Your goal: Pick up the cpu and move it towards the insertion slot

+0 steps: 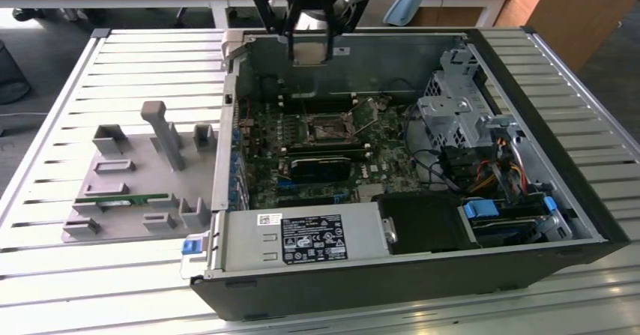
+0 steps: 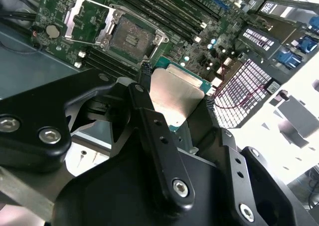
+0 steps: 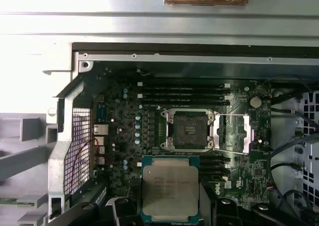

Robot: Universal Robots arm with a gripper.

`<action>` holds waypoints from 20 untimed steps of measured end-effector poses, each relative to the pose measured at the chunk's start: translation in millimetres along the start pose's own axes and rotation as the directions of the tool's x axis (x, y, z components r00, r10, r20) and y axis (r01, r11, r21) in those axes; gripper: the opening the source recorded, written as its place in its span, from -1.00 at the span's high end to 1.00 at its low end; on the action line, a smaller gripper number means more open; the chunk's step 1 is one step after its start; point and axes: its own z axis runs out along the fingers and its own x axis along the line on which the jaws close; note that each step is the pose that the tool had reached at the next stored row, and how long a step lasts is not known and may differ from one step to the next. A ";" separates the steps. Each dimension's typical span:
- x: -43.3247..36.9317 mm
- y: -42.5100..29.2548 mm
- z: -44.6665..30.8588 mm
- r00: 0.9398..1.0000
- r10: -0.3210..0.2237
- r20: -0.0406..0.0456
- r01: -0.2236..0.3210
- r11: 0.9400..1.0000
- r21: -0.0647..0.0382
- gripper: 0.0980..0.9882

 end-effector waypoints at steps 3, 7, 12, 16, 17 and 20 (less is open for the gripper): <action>-2.6 2.5 0.1 1.000 0.000 0.000 0.000 1.000 0.000 0.00; -6.2 5.6 0.3 1.000 0.000 0.000 0.000 1.000 0.000 0.00; -14.3 8.0 0.4 1.000 0.000 0.000 0.000 1.000 0.000 0.00; -23.9 8.9 0.5 1.000 0.000 0.000 0.000 1.000 0.000 0.00; -26.1 9.1 0.5 1.000 0.000 -0.001 0.000 1.000 0.000 0.00; -32.3 10.0 0.7 1.000 0.000 -0.001 0.000 1.000 0.000 0.00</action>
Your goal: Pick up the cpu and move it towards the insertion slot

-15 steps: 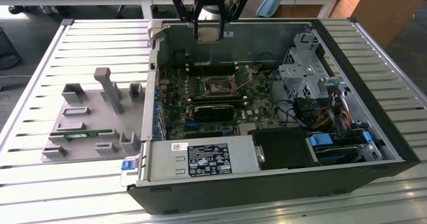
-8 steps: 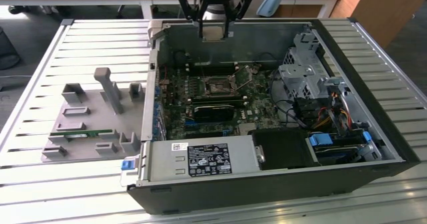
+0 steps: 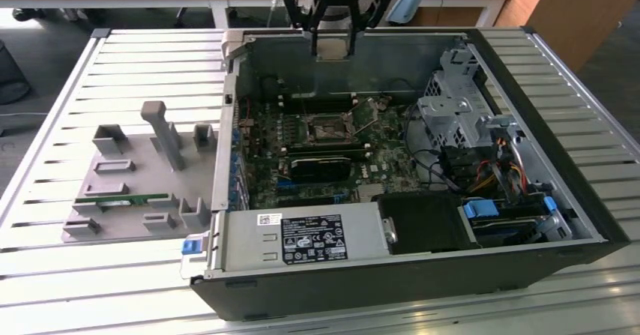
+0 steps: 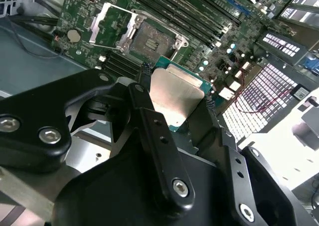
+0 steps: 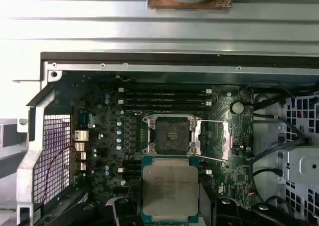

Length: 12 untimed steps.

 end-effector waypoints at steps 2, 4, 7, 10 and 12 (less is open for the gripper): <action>-3.6 0.3 0.1 1.000 0.000 0.000 0.000 1.000 0.000 0.00; -7.5 0.6 0.1 1.000 0.000 0.000 0.000 1.000 0.000 0.00; -14.6 0.9 0.1 1.000 0.000 0.000 0.000 1.000 0.000 0.00; -16.3 0.9 0.2 1.000 0.000 0.000 0.000 1.000 0.000 0.00; -17.3 1.0 0.2 1.000 0.000 0.000 0.000 1.000 0.000 0.00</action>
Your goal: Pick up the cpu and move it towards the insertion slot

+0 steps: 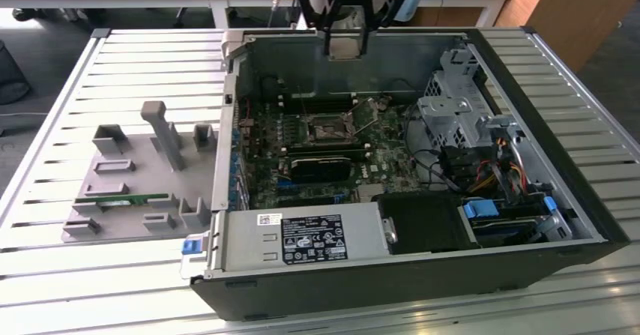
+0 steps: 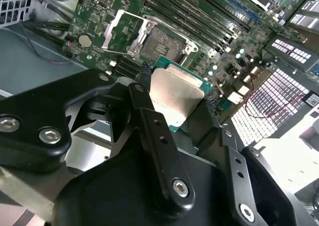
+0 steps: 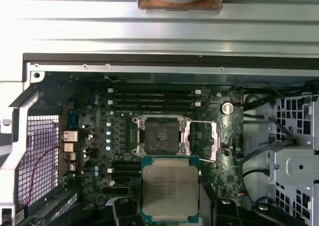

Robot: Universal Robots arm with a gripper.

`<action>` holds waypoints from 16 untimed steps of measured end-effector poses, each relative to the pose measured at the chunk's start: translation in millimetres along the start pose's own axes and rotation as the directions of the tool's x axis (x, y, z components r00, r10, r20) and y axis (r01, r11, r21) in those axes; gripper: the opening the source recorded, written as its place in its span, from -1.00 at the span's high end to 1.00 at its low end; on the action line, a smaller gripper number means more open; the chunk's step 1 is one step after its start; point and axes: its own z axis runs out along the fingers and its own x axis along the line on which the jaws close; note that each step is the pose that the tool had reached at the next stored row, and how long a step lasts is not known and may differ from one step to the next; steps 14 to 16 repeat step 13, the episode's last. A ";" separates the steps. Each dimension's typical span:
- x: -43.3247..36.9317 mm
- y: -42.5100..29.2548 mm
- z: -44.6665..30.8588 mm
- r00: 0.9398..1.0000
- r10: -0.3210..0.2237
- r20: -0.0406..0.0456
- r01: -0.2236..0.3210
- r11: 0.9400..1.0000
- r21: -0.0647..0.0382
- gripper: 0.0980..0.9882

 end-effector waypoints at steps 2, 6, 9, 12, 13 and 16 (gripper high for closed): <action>-1.1 0.0 0.0 1.000 0.000 0.000 0.000 1.000 0.000 0.00; -3.6 0.0 0.0 1.000 0.000 0.000 0.000 1.000 0.000 0.00; -4.2 0.1 0.0 1.000 0.000 0.000 0.000 1.000 0.000 0.00; -4.3 0.0 0.0 1.000 0.000 0.000 0.000 1.000 0.000 0.00; -4.4 0.1 0.0 1.000 0.000 0.000 0.000 1.000 0.000 0.00; -4.4 0.1 0.0 1.000 0.000 0.000 0.000 1.000 0.000 0.00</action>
